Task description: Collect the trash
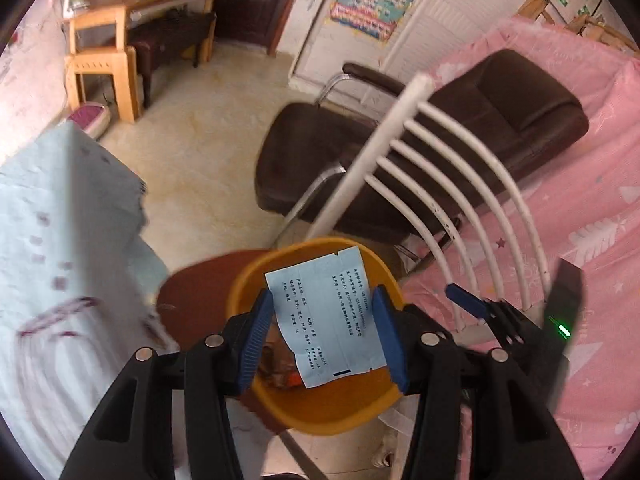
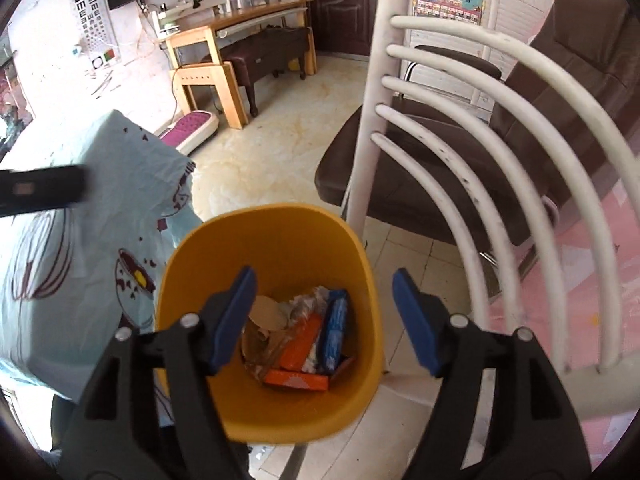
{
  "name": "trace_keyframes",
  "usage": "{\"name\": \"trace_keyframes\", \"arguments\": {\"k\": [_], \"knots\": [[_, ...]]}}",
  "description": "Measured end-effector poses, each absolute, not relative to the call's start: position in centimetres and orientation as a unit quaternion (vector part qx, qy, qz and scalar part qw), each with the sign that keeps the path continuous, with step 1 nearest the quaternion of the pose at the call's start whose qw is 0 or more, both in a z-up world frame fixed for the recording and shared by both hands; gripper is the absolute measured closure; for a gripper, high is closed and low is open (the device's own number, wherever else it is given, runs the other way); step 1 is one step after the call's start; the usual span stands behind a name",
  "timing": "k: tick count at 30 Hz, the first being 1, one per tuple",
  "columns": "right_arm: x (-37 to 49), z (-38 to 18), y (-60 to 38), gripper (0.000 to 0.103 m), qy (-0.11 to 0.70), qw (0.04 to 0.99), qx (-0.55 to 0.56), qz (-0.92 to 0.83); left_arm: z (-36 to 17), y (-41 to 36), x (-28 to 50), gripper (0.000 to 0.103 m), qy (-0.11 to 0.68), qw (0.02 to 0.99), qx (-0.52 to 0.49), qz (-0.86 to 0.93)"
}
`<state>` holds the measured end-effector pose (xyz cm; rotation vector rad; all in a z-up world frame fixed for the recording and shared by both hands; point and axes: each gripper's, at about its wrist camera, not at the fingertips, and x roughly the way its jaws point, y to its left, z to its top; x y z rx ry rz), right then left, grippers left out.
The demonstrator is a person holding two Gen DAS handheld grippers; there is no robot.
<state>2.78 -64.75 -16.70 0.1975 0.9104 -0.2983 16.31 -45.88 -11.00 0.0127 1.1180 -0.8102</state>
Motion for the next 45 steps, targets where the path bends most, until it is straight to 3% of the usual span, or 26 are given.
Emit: {"name": "trace_keyframes", "arguments": {"k": [2, 5, 6, 12, 16, 22, 25, 41, 45], "knots": [[1.8, -16.5, -64.9, 0.035, 0.438, 0.882, 0.091, -0.148, -12.1, -47.3, 16.2, 0.050, 0.525, 0.761, 0.008, -0.381], [0.7, -16.3, -65.3, 0.035, 0.438, 0.880, 0.091, -0.156, -13.2, -48.6, 15.9, 0.019, 0.527, 0.760, 0.018, -0.380], [0.4, -16.3, -65.3, 0.035, 0.438, 0.880, 0.091, -0.159, -13.3, -48.7, 15.7, 0.016, 0.525, 0.761, 0.017, -0.381], [-0.3, -15.3, -64.3, 0.035, 0.431, 0.884, 0.090, -0.159, -12.6, -47.5, 15.1, 0.015, 0.506, 0.775, 0.020, -0.379], [-0.1, -14.4, -62.6, 0.022, 0.423, 0.891, 0.078, -0.148, -10.8, -45.1, 14.7, 0.014, 0.475, 0.801, 0.026, -0.363], [0.7, -12.8, -59.2, 0.021, 0.411, 0.900, 0.066, -0.130, -8.2, -40.5, 13.6, 0.014, 0.426, 0.838, 0.028, -0.340], [1.0, -11.7, -57.2, 0.013, 0.399, 0.907, 0.057, -0.121, -7.1, -37.4, 12.8, 0.014, 0.394, 0.863, 0.029, -0.315], [1.5, -5.8, -43.1, 0.006, 0.300, 0.953, 0.041, -0.022, -3.6, -18.9, 9.6, 0.013, 0.280, 0.947, 0.006, -0.155], [1.7, -5.4, -38.9, 0.006, 0.281, 0.959, 0.037, 0.022, -3.3, -14.4, 8.7, 0.008, 0.263, 0.960, 0.007, -0.093]]}}
